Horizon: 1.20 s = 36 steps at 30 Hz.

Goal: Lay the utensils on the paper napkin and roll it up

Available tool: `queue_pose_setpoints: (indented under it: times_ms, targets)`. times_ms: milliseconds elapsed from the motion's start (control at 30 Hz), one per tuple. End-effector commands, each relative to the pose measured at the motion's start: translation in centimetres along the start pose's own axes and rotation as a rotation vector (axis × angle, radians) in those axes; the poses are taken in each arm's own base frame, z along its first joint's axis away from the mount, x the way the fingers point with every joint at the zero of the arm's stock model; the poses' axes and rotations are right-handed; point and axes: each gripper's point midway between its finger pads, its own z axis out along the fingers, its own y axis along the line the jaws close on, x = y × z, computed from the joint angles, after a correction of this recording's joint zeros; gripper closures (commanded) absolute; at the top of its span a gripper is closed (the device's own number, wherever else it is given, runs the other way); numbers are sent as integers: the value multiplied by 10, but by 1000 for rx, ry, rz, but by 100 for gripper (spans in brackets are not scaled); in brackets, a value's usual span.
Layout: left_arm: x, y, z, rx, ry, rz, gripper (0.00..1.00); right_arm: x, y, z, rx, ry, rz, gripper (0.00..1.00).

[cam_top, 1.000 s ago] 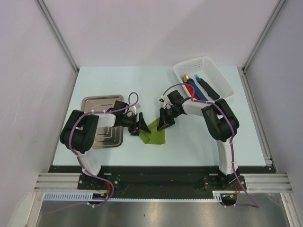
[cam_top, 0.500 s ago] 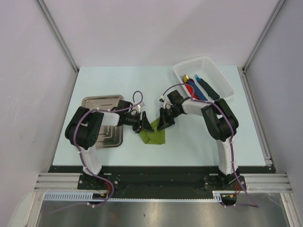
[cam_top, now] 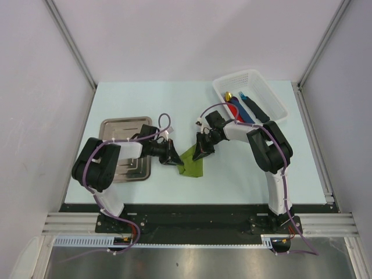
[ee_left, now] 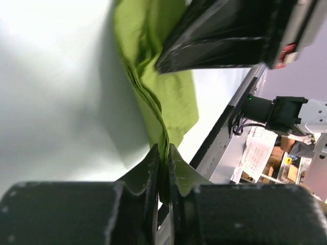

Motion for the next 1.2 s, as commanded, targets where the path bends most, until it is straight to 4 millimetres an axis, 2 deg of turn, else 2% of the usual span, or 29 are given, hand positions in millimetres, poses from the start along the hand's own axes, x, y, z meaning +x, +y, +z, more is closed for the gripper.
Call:
queue_pose_setpoints:
  times_ms: [0,67,100,200,300,400,567,667,733,833,1100,1167]
  targets:
    - [-20,-33,1,57,-49,90,83,18,-45,31,155,34,-3,100]
    - [-20,-34,3,60,-50,73,74,18,-45,31,156,33,-4,100]
    - [-19,-34,5,57,-45,65,59,18,-45,30,156,32,-3,100]
    - [-12,-23,9,34,-18,2,45,17,-44,30,154,28,-5,100]
    - [-3,-16,11,26,-1,-35,38,17,-44,31,152,30,-2,100]
    - [13,-9,10,24,30,-89,35,18,-44,31,152,31,0,100]
    - [41,4,2,-9,79,-137,34,18,-43,31,150,31,-2,100]
    - [50,7,0,-7,102,-153,34,16,-43,32,147,26,-1,100]
    - [49,3,-1,17,98,-144,33,17,-43,32,148,30,-1,100]
    - [38,-7,-1,59,62,-120,31,16,-42,31,146,27,-1,100]
    - [-19,-37,-2,119,-122,6,30,18,-43,32,142,31,1,100]
    - [-22,-42,-1,129,-125,28,30,18,-43,32,143,32,0,100]
